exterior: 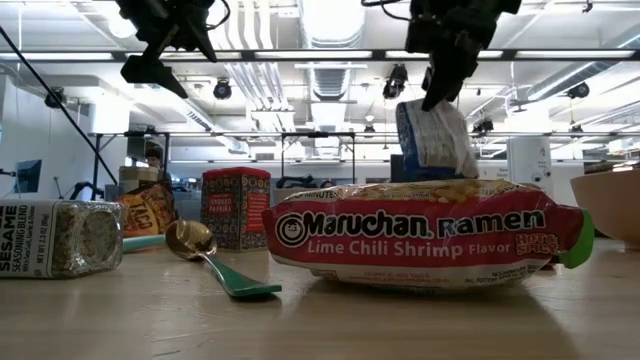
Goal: Pick & Place Food Item
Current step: Put the blue noodle pack into the right gray bin
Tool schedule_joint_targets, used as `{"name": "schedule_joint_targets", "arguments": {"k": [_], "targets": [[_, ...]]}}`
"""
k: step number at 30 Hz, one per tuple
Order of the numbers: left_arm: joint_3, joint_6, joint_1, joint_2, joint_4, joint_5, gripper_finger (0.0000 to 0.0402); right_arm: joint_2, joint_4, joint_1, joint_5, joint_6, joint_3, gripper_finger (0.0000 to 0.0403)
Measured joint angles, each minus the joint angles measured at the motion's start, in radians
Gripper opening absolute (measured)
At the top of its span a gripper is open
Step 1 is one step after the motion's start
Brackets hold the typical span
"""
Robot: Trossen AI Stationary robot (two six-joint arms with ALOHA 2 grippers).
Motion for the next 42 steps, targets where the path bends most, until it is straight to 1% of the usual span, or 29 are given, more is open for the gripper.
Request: {"name": "schedule_joint_targets", "arguments": {"k": [5, 11, 17, 22, 27, 33, 37, 42], "targets": [[0.0, 0.0, 0.0, 0.0, 0.0, 0.0, 0.0387, -0.057, 0.012, -0.066, 0.003, -0.03, 0.0, 0.0008], [0.0, 0.0, 0.0, 0.0, 0.0, 0.0, 0.0387, -0.088, 0.013, -0.171, 0.013, -0.113, 0.0, 0.0008], [0.0, 0.0, 0.0, 0.0, -0.002, 0.0, 0.0387, -0.087, 0.006, -0.263, 0.022, -0.286, 0.0, 0.0008], [0.0, -0.001, 0.0, 0.0, -0.004, 0.0, 0.0387, -0.087, 0.002, -0.309, 0.022, -0.429, 0.0, 0.0008], [0.0, -0.001, 0.0, 0.0, -0.004, 0.0, 0.0387, -0.088, 0.009, -0.342, 0.023, -0.511, 0.0, 0.0008], [0.0, -0.001, 0.0, 0.0, -0.004, 0.0, 0.0387, -0.084, 0.02, -0.352, 0.03, -0.664, 0.0, 0.0008], [0.0, -0.001, 0.0, 0.0, -0.004, 0.0, 0.0387, -0.071, 0.021, -0.352, 0.1, -0.748, 0.0, 0.0008], [0.0, -0.001, 0.0, 0.0, -0.004, 0.0, 0.0387, -0.059, 0.061, -0.356, 0.155, -0.814, -0.005, 0.0008]]}}
